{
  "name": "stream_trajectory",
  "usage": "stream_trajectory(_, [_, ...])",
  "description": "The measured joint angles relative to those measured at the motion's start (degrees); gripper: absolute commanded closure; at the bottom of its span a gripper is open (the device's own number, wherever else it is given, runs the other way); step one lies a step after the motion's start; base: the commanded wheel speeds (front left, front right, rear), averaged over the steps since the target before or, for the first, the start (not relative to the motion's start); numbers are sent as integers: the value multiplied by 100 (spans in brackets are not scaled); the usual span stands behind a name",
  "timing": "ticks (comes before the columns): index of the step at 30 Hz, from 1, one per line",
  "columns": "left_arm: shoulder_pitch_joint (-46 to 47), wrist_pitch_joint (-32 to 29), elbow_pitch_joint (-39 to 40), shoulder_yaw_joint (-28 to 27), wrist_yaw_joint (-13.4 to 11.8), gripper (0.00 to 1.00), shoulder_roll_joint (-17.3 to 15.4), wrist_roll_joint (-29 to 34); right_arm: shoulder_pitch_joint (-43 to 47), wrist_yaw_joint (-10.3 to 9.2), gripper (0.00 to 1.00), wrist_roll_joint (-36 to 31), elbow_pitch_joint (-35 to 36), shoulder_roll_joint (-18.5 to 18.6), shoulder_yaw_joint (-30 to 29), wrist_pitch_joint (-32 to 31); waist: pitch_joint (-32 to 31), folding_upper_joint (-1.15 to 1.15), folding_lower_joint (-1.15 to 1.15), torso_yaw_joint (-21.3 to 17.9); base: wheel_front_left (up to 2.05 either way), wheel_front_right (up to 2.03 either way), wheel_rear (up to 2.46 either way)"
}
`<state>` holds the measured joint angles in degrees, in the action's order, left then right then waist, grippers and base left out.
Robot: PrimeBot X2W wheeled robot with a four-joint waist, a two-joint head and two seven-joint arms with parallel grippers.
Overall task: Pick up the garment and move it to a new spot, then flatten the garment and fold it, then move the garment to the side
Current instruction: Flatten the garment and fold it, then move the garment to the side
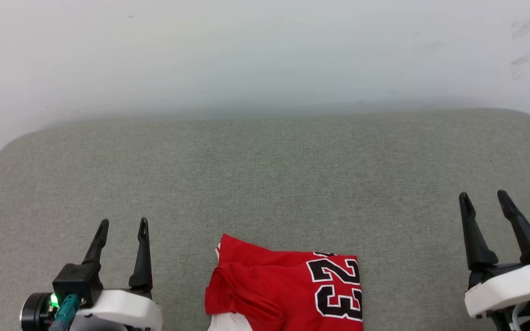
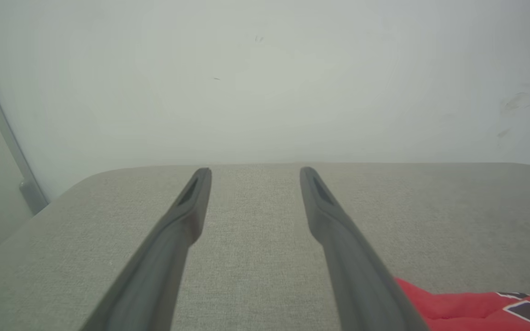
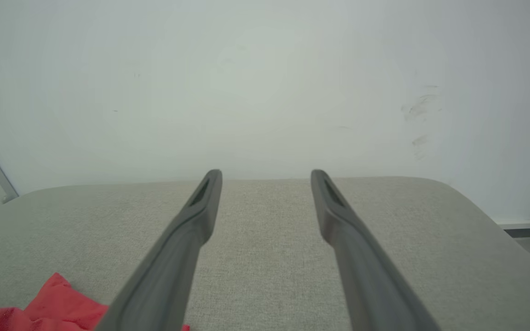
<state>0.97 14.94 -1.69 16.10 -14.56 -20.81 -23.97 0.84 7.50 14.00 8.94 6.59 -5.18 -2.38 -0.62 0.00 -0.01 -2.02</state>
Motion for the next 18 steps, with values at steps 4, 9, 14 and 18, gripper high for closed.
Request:
stream_trajectory(4, [-166,4,-63,-21,-1,0,1,-35,233,0,0,-179,198,-73,56,-18,-55,0,0,-68,0,0,0])
stream_trajectory(9, [-328,4,-120,-121,43,0,48,-43,456,0,0,-304,326,-121,80,-9,-128,0,0,-116,0,0,0])
stream_trajectory(14, [-382,4,-114,-196,74,0,129,-30,486,0,0,-300,350,-135,142,32,-143,0,1,-119,0,0,0])
stream_trajectory(18, [-388,4,-114,-248,123,0,167,11,494,0,0,-308,358,-147,147,29,-132,0,1,-96,0,0,0])
